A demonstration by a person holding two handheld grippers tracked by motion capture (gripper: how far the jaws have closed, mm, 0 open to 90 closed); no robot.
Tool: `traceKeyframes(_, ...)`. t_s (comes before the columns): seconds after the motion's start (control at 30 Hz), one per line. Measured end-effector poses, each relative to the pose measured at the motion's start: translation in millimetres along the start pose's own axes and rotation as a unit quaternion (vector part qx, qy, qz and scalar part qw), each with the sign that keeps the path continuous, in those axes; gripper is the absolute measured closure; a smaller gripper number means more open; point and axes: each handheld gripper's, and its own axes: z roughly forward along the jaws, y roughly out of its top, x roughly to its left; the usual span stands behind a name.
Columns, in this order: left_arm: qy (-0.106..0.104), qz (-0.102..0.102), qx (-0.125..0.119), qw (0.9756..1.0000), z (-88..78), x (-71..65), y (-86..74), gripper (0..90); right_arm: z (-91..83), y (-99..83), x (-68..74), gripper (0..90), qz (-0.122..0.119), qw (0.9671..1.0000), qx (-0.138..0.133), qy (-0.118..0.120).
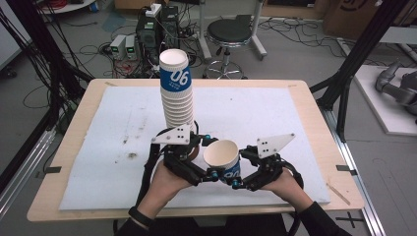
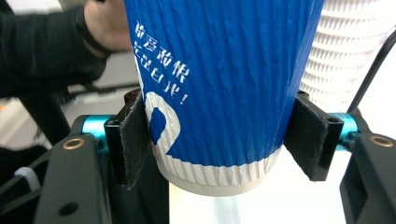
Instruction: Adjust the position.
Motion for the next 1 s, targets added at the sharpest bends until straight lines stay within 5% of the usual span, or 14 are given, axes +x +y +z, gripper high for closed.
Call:
traceKeyframes(0.17,-0.008,-0.013,-0.016,0.9998,4.5,1.0,-2.4,8.6,-0.8,-0.1,-0.3,30.0,0.022,0.9990,-0.039,0.009)
traceKeyframes(0.57,-0.022,-0.032,-0.056,0.9977,5.2,5.8,-2.0,11.7,7.4,-0.6,6.2,30.0,0.025,0.9977,-0.063,-0.010)
traceKeyframes(1.0,-0.044,-0.017,-0.057,0.9973,3.0,8.8,-2.7,22.7,9.8,1.6,13.3,29.9,0.014,0.9980,-0.055,-0.028)
